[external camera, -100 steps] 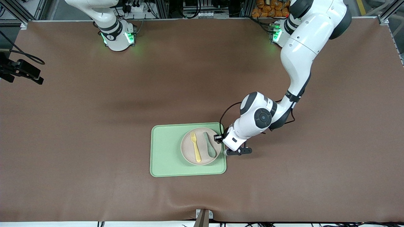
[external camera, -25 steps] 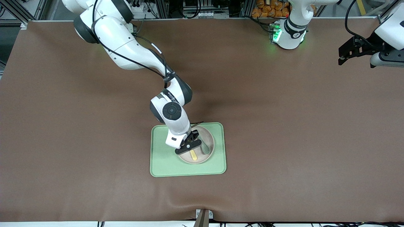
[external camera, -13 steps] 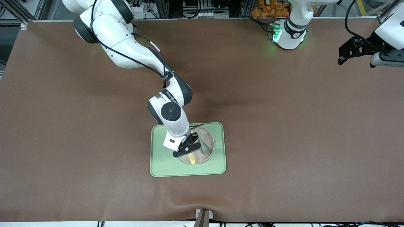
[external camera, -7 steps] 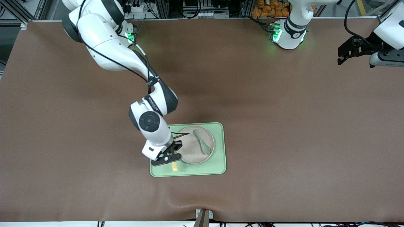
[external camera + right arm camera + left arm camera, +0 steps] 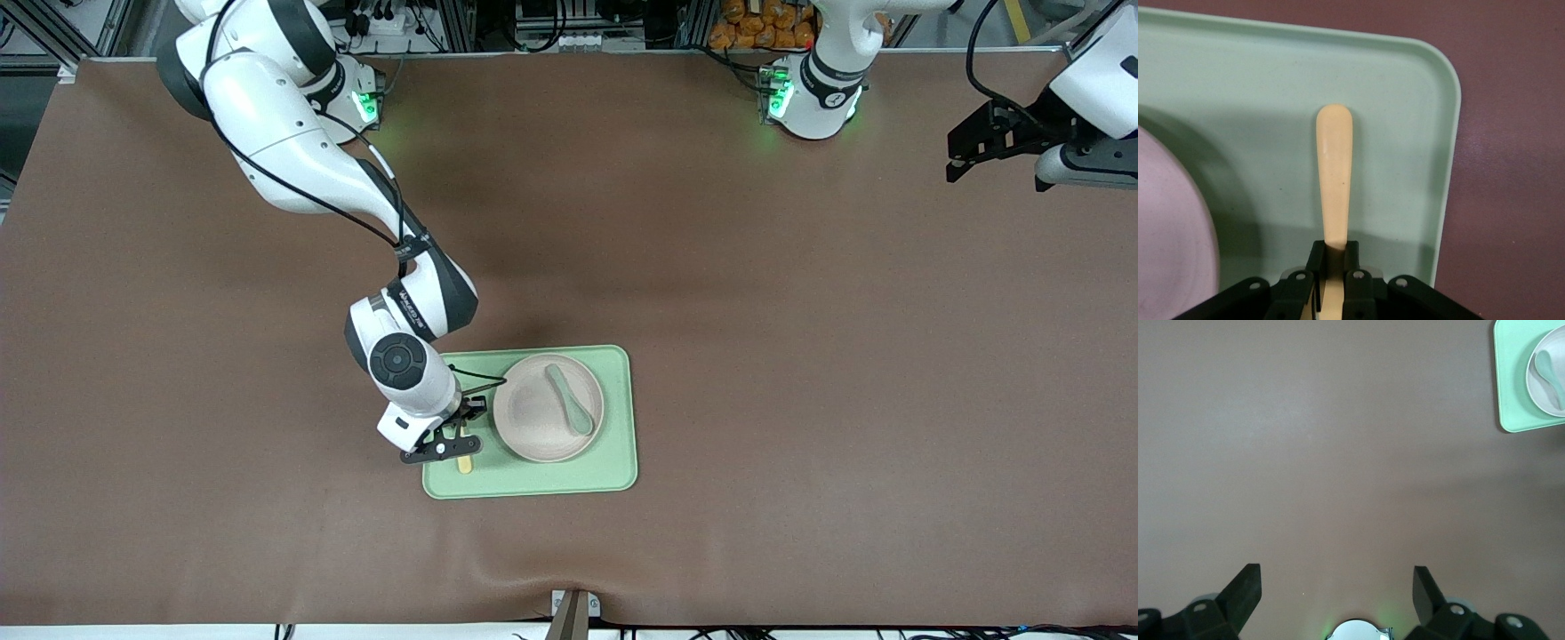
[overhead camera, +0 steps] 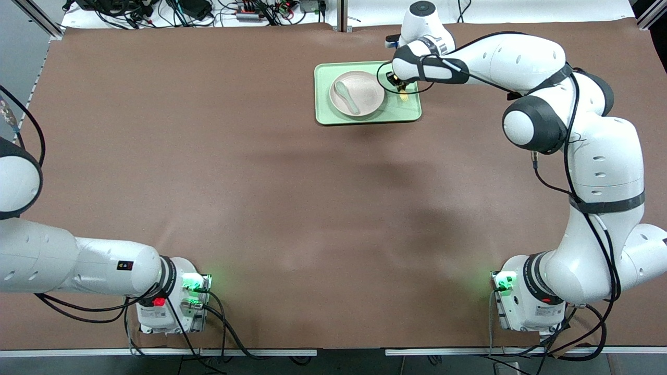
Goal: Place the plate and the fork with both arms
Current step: 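Lift the fork out and set it on the tray beside the plate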
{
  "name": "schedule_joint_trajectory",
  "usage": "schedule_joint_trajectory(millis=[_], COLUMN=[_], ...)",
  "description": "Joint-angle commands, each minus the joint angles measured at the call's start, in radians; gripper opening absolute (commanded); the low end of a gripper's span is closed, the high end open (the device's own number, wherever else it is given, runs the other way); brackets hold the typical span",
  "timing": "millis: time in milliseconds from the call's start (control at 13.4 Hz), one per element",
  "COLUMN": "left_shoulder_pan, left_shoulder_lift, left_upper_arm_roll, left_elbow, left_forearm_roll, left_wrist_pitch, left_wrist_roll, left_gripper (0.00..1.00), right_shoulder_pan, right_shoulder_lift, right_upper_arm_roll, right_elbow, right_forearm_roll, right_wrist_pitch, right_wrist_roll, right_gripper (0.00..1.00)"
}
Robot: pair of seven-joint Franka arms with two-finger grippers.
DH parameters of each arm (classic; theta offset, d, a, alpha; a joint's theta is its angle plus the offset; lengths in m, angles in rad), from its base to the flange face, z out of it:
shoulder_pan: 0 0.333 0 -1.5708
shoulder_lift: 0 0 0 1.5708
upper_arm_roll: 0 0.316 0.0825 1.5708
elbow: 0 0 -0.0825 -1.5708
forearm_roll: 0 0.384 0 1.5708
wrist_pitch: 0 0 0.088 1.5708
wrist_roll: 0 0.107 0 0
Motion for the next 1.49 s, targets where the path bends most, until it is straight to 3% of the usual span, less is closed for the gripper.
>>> schedule_joint_trajectory(millis=[0, 74, 223, 670, 894, 968, 1117, 1415], left_shoulder_pan=[0.001, 0.001, 0.003, 0.004, 0.003, 0.003, 0.003, 0.006], left_shoulder_lift=[-0.001, -0.001, -0.001, -0.001, -0.001, -0.001, -0.001, -0.001], left_upper_arm_roll=[0.001, 0.001, 0.001, 0.003, 0.003, 0.003, 0.003, 0.003], left_elbow=[0.014, 0.014, 0.014, 0.014, 0.014, 0.014, 0.014, 0.014], left_forearm_roll=[-0.018, -0.017, -0.017, -0.017, -0.017, -0.017, -0.017, -0.017], left_wrist_pitch=[-0.01, -0.01, -0.01, -0.01, -0.01, -0.01, -0.01, -0.01], left_wrist_roll=[0.006, 0.006, 0.006, 0.006, 0.006, 0.006, 0.006, 0.006], left_gripper=[1.0, 1.0, 1.0, 1.0, 1.0, 1.0, 1.0, 1.0], right_shoulder_pan=[-0.015, -0.012, -0.006, -0.055, -0.272, -0.322, -0.347, -0.391], right_shoulder_lift=[-0.047, -0.047, -0.047, -0.082, -0.105, -0.123, -0.183, -0.336], right_upper_arm_roll=[0.018, 0.018, 0.018, 0.027, 0.255, 0.301, 0.322, 0.331], right_elbow=[-0.057, -0.054, -0.047, -0.001, -0.001, -0.001, 0.003, 0.075], right_forearm_roll=[0.012, 0.013, 0.012, 0.012, -0.004, -0.028, -0.083, -0.08], right_wrist_pitch=[0.002, 0.002, 0.0, -0.04, -0.05, -0.07, -0.183, -0.475], right_wrist_roll=[0.035, 0.039, 0.098, 0.078, 0.089, 0.086, 0.081, -0.077], right_gripper=[0.46, 0.76, 1.0, 1.0, 1.0, 1.0, 1.0, 1.0])
